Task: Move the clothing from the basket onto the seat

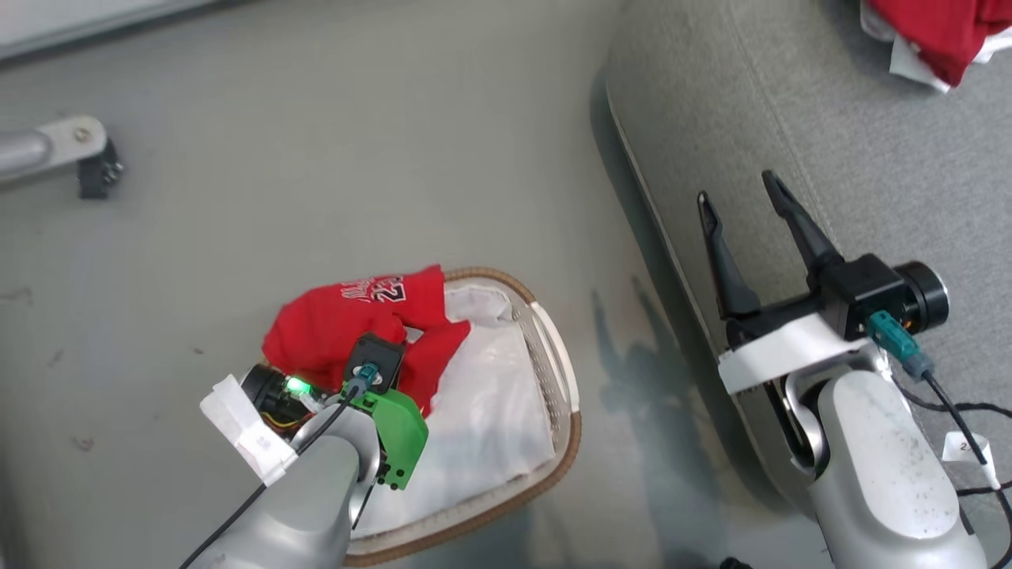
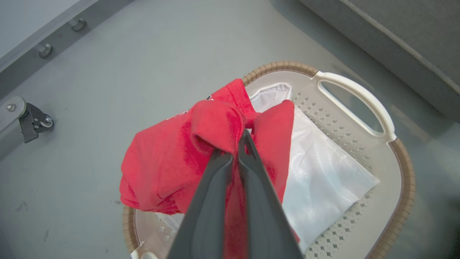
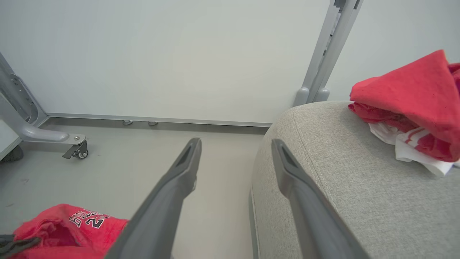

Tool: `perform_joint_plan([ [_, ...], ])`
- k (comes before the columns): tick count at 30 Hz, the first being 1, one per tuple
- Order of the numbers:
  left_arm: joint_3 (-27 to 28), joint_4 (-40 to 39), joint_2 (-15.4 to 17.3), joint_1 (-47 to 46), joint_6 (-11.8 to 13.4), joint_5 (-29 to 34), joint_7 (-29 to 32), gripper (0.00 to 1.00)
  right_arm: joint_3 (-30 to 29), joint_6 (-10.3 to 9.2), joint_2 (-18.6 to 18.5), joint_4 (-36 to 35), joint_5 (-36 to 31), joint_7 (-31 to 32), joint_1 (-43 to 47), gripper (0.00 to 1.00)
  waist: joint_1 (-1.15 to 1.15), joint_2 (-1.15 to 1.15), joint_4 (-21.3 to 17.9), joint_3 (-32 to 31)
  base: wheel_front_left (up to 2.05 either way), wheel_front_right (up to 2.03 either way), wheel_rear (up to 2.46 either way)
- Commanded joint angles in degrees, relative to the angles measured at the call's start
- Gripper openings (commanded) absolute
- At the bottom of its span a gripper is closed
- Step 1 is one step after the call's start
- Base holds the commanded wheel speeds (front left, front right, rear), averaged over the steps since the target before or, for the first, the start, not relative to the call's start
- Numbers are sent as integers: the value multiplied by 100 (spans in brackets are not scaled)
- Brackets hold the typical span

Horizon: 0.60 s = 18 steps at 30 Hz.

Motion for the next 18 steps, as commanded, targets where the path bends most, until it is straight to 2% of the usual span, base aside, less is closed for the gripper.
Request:
perform_joint_plan([
  [1, -52, -62, 2, 90, 30, 29, -33, 0, -21, -8, -21, 50, -54, -1, 166, 100, 0, 0, 405, -865, 0, 0, 0],
  [5, -211, -240, 33, -50, -58, 172, -50, 0, 5, -8, -22, 140, -127, -1, 396, 100, 0, 0, 509, -1313, 0, 0, 0],
  [10, -420, -561, 244, -304, -190, 376, -61, 0, 57, -8, -21, 250, -227, -1, 632, 100, 0, 0, 584, -1756, 0, 0, 0],
  [18, -674, -1512, 638, -859, -435, 643, -47, 0, 76, -8, -21, 392, -356, -1, 904, 100, 0, 0, 641, -2380, 0, 0, 0],
])
